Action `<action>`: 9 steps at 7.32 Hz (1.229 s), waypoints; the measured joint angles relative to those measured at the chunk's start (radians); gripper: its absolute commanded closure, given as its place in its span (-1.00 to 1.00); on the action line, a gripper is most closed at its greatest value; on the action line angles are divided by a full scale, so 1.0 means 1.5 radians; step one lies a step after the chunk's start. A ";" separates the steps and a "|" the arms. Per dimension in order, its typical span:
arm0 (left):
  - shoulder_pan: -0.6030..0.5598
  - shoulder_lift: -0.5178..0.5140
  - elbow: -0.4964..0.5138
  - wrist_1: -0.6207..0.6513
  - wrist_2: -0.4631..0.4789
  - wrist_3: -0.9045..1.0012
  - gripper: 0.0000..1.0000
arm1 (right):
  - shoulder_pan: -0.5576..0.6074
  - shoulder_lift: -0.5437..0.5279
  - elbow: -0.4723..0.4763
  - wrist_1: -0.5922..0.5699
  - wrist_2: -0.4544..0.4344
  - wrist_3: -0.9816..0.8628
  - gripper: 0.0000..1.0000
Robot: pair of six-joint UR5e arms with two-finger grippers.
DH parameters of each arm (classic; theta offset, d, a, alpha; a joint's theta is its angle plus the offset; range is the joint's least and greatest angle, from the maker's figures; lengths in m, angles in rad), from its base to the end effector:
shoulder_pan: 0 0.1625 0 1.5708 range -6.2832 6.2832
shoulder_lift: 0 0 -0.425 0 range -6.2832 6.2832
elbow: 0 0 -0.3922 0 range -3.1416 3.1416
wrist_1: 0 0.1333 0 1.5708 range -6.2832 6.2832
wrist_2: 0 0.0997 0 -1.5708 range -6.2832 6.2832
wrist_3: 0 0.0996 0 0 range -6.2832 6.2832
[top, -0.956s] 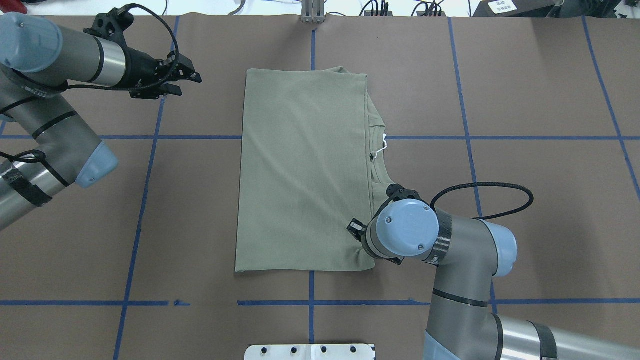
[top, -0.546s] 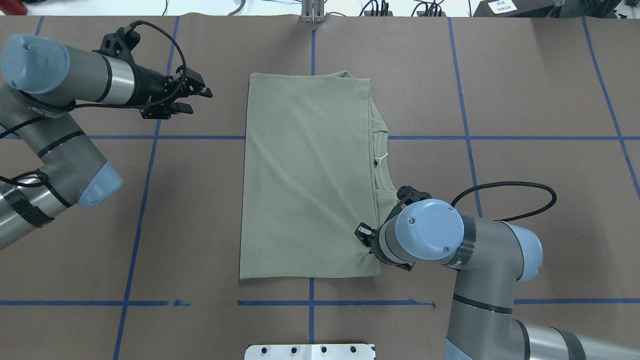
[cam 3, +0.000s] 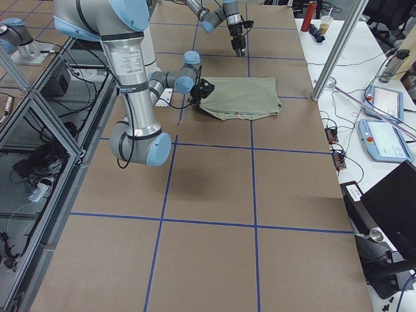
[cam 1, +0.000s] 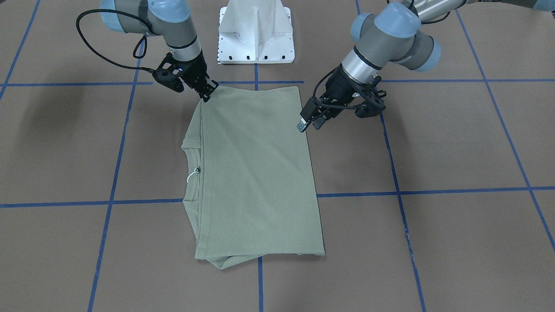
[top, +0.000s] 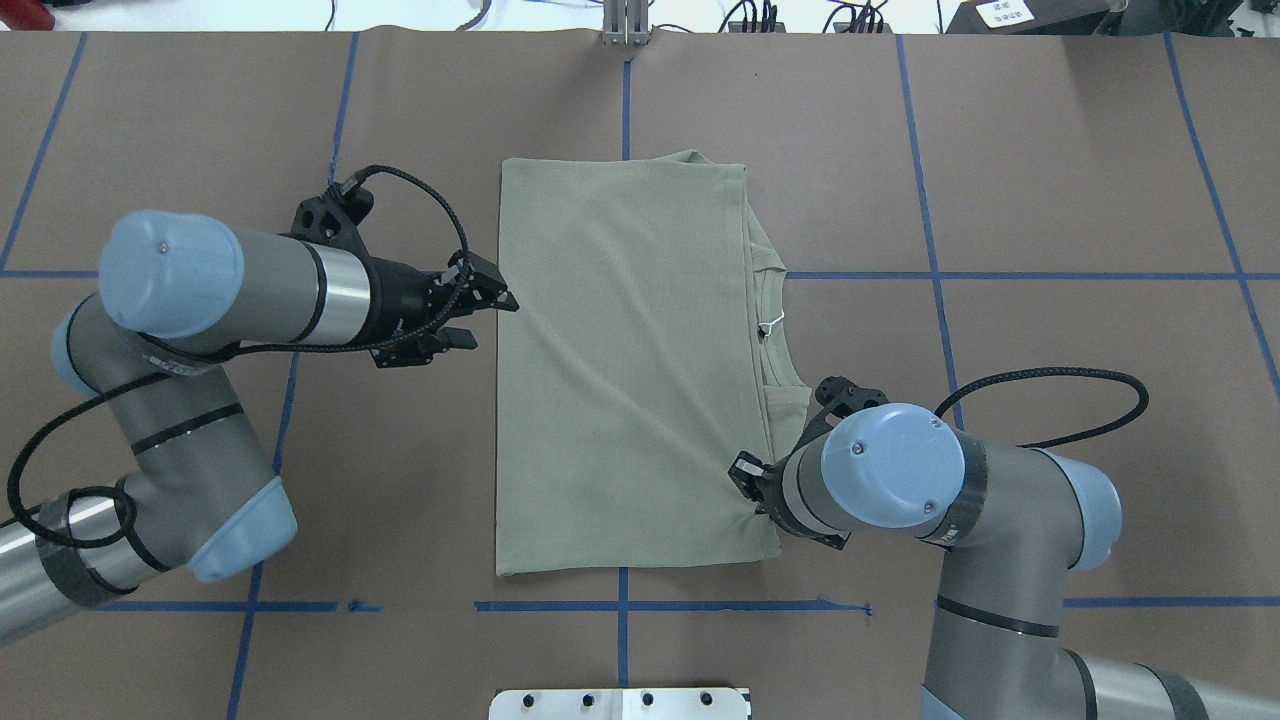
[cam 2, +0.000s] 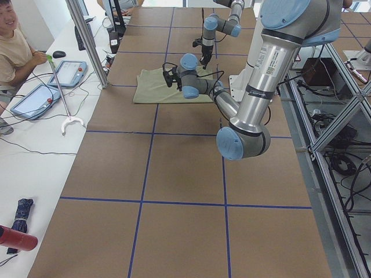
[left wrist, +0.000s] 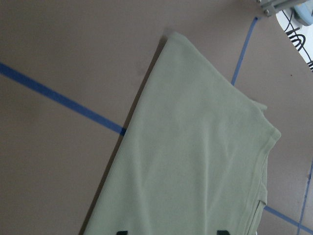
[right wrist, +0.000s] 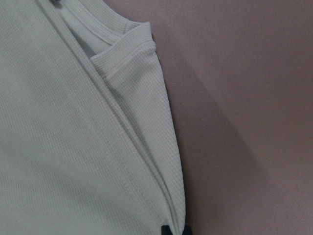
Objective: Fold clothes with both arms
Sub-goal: 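Lower the left gripper to the shirt's near corner beside the right gripper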
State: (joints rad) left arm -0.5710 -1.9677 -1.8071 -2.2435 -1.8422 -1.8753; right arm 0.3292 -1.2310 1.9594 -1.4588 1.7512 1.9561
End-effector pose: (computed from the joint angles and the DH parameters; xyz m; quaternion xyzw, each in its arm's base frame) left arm 0.4465 -0.4135 0.2513 -0.0265 0.6109 -0.2592 0.7476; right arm -0.5057 -0.2947 0.2932 -0.0936 -0.4038 0.2836 0.8647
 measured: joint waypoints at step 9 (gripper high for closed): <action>0.218 0.053 -0.035 0.114 0.125 -0.140 -0.40 | -0.002 0.005 -0.003 0.001 -0.003 0.002 1.00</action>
State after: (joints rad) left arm -0.2445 -1.8887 -1.8590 -2.0719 -1.6541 -2.0848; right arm 0.3268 -1.2231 1.9551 -1.4576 1.7460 1.9587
